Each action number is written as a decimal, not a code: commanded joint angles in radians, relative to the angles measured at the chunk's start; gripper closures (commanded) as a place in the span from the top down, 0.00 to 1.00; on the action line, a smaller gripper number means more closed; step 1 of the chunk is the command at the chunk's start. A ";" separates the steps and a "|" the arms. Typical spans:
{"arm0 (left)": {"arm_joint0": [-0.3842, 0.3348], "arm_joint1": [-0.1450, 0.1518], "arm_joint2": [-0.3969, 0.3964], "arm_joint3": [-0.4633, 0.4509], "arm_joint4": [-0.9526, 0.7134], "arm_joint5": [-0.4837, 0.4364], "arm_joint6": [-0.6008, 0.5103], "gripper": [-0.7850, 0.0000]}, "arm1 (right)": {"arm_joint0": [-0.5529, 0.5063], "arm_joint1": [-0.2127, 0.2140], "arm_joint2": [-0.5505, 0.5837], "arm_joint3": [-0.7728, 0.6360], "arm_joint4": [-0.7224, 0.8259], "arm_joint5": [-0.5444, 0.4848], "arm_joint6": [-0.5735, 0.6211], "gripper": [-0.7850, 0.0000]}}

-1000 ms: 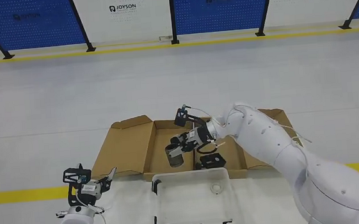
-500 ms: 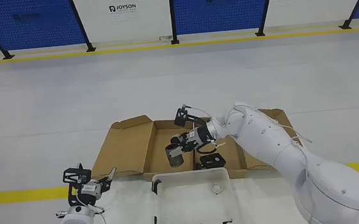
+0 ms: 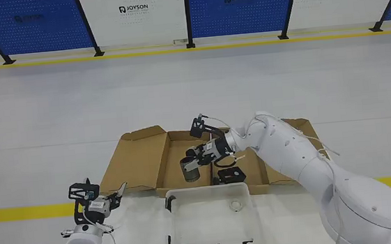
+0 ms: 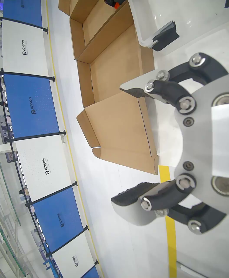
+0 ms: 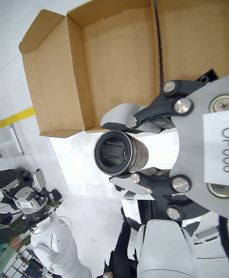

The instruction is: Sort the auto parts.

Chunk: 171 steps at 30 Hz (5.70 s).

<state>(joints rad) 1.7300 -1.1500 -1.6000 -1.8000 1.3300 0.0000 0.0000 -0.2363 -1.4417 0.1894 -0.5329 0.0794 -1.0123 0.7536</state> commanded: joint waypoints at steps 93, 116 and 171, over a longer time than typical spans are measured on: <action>0.000 0.000 0.000 0.000 0.000 0.000 0.000 1.00 | -0.043 -0.077 0.124 0.184 0.088 0.188 -0.067 0.55; 0.000 0.000 0.000 0.000 0.000 0.000 0.000 1.00 | -0.342 0.267 0.457 -0.341 -0.238 0.000 -0.254 1.00; 0.000 0.000 0.000 0.000 0.000 0.000 0.000 1.00 | -0.572 0.259 0.393 -0.848 -1.096 0.465 -0.298 0.99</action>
<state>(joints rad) 1.7300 -1.1500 -1.6000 -1.8000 1.3300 0.0000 0.0000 -0.8059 -1.1806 0.5824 -1.3782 -1.0121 -0.5536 0.4554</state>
